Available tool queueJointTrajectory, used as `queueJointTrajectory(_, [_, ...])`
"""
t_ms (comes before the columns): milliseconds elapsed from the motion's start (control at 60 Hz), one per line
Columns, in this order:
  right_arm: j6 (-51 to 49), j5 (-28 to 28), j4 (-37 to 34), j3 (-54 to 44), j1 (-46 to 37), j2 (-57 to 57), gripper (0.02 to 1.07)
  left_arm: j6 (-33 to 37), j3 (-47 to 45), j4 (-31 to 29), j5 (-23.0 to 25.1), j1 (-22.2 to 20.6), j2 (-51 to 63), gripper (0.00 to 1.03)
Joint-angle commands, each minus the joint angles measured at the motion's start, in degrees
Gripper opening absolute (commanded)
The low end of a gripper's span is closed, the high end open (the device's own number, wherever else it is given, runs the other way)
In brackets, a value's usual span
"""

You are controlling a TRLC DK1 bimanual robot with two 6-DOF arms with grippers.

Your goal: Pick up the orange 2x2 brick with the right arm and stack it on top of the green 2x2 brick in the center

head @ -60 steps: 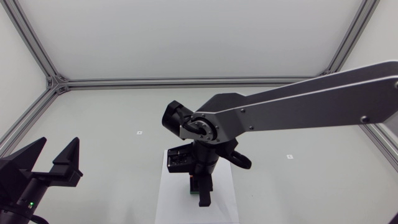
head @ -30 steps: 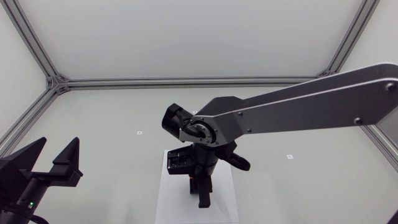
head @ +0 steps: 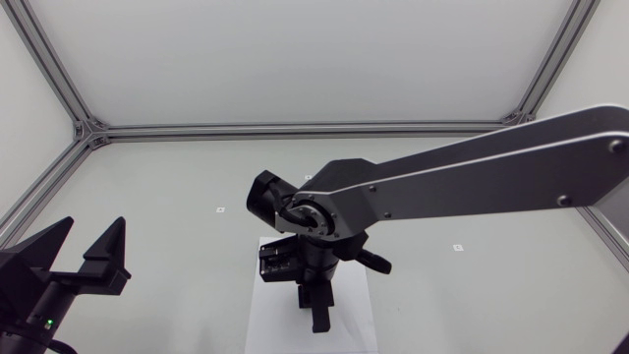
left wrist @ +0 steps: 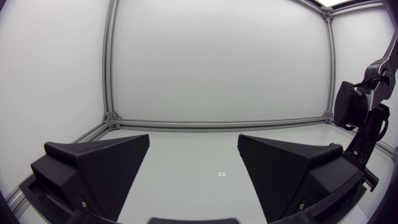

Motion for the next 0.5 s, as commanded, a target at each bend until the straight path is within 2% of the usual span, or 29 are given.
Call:
queueJointTrajectory(0, [0.7,1.0,-1.0,-1.2,0.7,3.4,0.08,0.3,-2.3,-0.6,0.2,0.0,-0.3,0.99])
queueJointTrajectory(217, [0.4,0.8,-2.6,-0.3,0.2,5.5,0.08,0.3,-2.3,-0.6,0.2,0.0,-0.3,0.99])
queueJointTrajectory(483, [-0.3,-3.9,-2.7,-1.1,-1.4,5.2,0.08,0.3,-2.3,-0.6,0.2,0.0,-0.3,0.99])
